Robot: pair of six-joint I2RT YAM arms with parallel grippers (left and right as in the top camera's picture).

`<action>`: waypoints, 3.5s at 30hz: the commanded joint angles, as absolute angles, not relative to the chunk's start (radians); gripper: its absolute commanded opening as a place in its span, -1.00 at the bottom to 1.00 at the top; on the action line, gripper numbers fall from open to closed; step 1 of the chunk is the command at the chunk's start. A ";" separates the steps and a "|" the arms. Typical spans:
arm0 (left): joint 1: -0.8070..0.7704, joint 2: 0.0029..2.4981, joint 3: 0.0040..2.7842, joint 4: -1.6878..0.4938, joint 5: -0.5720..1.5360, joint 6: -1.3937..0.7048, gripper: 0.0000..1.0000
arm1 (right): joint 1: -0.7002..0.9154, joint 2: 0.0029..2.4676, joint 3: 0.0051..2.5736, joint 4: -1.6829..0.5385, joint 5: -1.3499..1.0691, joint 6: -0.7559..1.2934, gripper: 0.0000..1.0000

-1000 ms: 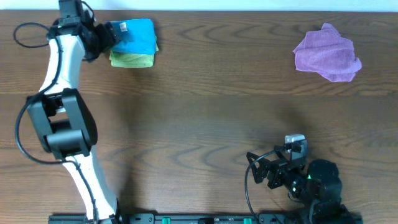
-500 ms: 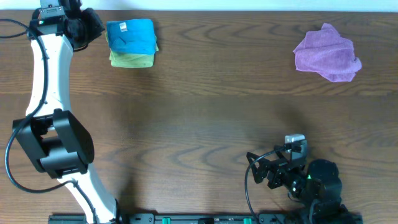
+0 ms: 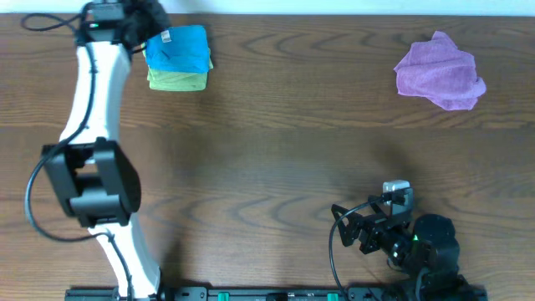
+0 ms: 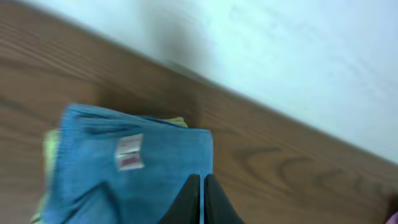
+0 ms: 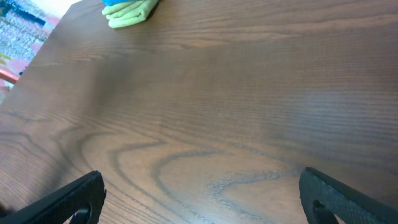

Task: Fold the cloth
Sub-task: 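Lower the blue cloth onto the green cloth and press it flat with the left gripper, then open the left gripper and pull it back from the stacked cloths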

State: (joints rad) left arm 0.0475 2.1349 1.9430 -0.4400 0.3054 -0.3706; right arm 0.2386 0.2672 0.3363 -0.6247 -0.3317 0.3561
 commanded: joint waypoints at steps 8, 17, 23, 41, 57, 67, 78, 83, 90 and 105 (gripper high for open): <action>0.026 2.341 1.962 -0.375 0.210 -0.409 -0.89 | 0.230 0.262 0.332 -0.626 -0.325 0.366 0.99; 0.026 2.465 1.962 -0.340 0.207 -0.435 -0.89 | 0.230 0.262 0.332 -0.626 -0.325 0.366 0.99; 0.026 2.490 1.962 -0.355 0.206 -0.434 -0.89 | 0.230 0.262 0.332 -0.626 -0.325 0.366 0.98; 0.034 2.186 1.962 -0.561 0.197 -0.212 0.91 | 0.230 0.262 0.332 -0.626 -0.325 0.366 0.99; 0.032 1.864 1.962 -0.851 0.172 -0.138 0.91 | 0.230 0.262 0.332 -0.626 -0.325 0.366 0.99; 0.034 1.700 1.962 -0.942 0.120 -0.134 0.91 | 0.230 0.262 0.332 -0.626 -0.325 0.366 0.98; 0.034 1.632 1.959 -1.354 0.072 -0.067 0.91 | 0.230 0.262 0.332 -0.626 -0.325 0.366 0.99; 0.034 1.616 1.930 -1.420 0.098 -0.046 0.91 | 0.230 0.262 0.332 -0.626 -0.325 0.366 0.99; 0.032 1.379 1.607 -1.225 0.122 -0.049 0.91 | 0.230 0.262 0.332 -0.626 -0.325 0.366 0.98; 0.032 0.726 0.739 -0.645 0.128 -0.049 0.91 | 0.230 0.262 0.332 -0.626 -0.325 0.366 0.98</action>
